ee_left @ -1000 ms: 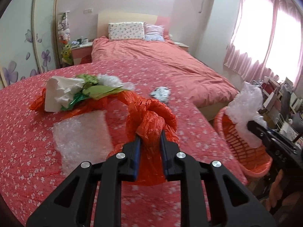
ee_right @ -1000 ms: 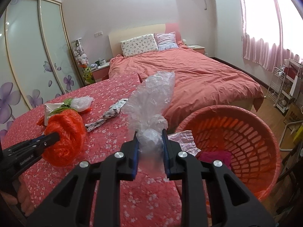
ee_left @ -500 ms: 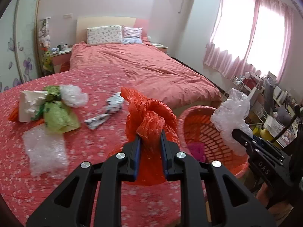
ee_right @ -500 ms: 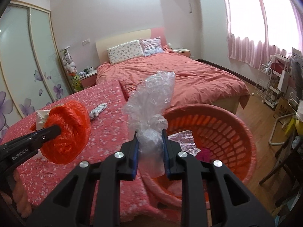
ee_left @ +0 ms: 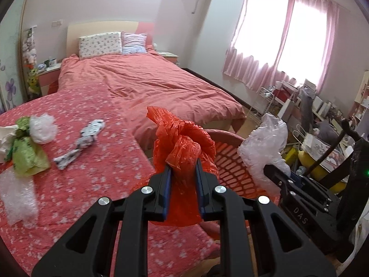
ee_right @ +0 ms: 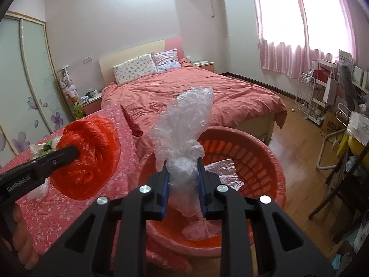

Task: Collect trash
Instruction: 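Carry both bags over the orange basket and open both tools, then grasp the white patterned bag with the right tool while the left tool grasps bubble wrap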

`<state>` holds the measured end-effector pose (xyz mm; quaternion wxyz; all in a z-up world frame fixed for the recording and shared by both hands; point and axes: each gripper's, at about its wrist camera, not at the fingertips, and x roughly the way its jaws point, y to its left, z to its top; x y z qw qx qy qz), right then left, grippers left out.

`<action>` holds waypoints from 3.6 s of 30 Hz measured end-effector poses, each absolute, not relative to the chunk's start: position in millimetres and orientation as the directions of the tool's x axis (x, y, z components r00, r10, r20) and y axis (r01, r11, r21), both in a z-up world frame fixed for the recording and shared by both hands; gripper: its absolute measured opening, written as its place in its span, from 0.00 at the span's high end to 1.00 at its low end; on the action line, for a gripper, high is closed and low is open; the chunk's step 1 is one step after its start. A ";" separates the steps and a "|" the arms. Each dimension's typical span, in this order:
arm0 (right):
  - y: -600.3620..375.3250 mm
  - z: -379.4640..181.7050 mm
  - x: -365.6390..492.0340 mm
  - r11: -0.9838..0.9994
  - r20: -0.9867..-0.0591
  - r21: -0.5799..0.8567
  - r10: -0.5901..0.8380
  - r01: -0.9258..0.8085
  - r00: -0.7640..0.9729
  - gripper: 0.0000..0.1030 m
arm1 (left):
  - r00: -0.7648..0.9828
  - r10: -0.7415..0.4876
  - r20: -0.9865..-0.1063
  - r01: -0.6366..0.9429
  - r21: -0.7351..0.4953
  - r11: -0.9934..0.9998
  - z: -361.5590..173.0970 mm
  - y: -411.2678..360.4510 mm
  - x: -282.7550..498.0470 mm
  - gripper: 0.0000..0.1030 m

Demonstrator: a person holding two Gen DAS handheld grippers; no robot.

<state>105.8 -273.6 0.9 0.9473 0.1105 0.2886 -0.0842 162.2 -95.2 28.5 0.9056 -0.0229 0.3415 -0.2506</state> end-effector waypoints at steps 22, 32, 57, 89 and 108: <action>-319.9 -21.8 113.1 0.926 -0.583 0.182 -0.170 0.332 0.794 0.79 | 0.544 -0.556 -0.628 0.542 -0.243 0.805 7.4 -158.9 169.7 0.82; -333.2 -33.6 120.2 0.917 -0.597 0.191 -0.174 0.349 0.783 0.75 | 0.512 -0.552 -0.658 0.550 -0.242 0.799 -5.2 -169.2 174.9 0.81; -304.2 -40.3 122.6 0.935 -0.617 0.104 -0.207 0.340 0.759 0.46 | 0.543 -0.421 -0.727 0.430 -0.190 0.882 -20.4 -126.8 182.1 0.56; -69.4 -16.2 230.9 0.998 -0.636 0.058 0.060 -0.030 0.770 0.39 | 0.687 -0.071 -0.723 -0.037 -0.133 0.990 -15.3 146.9 190.2 0.41; -20.2 -64.2 343.5 1.000 -0.783 0.018 0.004 0.016 0.622 0.70 | 0.680 -0.098 -0.727 -0.036 -0.167 0.985 -20.3 148.3 188.0 0.31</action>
